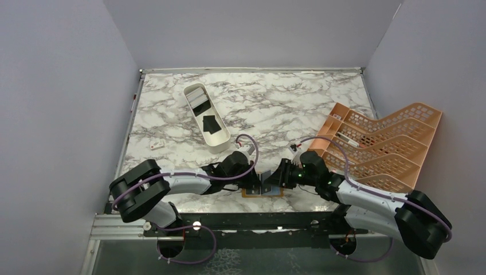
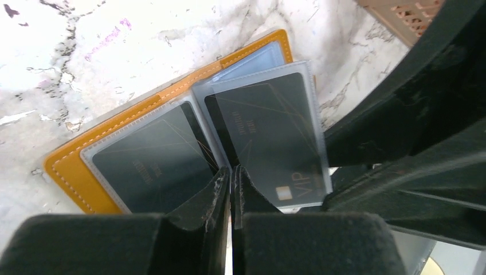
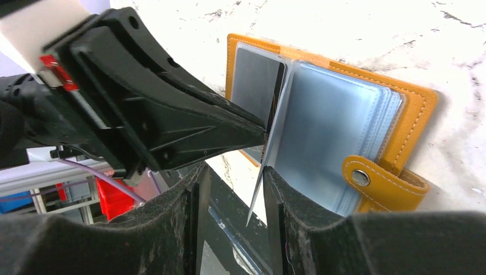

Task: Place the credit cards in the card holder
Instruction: Turn over the card holder at the center of the board.

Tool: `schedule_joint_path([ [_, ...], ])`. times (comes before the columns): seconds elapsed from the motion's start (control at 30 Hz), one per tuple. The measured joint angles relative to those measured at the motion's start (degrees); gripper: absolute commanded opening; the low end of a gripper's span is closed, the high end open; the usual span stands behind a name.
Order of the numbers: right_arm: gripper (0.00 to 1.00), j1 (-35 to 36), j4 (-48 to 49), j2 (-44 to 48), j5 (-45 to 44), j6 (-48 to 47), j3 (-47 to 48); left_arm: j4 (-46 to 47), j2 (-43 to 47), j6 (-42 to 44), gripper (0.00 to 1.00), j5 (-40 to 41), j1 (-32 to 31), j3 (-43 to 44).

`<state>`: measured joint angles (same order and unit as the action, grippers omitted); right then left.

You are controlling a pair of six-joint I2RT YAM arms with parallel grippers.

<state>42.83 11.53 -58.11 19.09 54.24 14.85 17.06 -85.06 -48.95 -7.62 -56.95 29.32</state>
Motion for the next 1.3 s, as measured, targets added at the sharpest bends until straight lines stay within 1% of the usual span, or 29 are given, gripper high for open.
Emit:
schedule_joint_path([
  [0.23,0.44,0.0,2.54,-2.99,2.25,0.0,0.09,-3.5,9.05,-0.96,0.18,3.04,1.86,-1.66],
  [0.47,0.44,0.0,3.87,-5.22,3.67,0.0,1.55,-7.32,16.72,-1.16,0.19,5.6,4.9,-3.67],
  [0.73,0.44,0.0,4.76,-5.51,4.2,-0.02,3.48,-9.25,17.16,-0.66,0.18,5.6,7.34,-3.89],
  [0.93,0.44,0.0,6.25,-8.44,5.22,0.0,4.5,-10.93,16.48,0.79,0.2,5.29,9.29,-3.52],
  [1.3,0.44,0.52,8.63,-14.4,7.23,0.22,8.48,-18.91,19.69,6.75,0.23,5.31,15.5,3.13],
])
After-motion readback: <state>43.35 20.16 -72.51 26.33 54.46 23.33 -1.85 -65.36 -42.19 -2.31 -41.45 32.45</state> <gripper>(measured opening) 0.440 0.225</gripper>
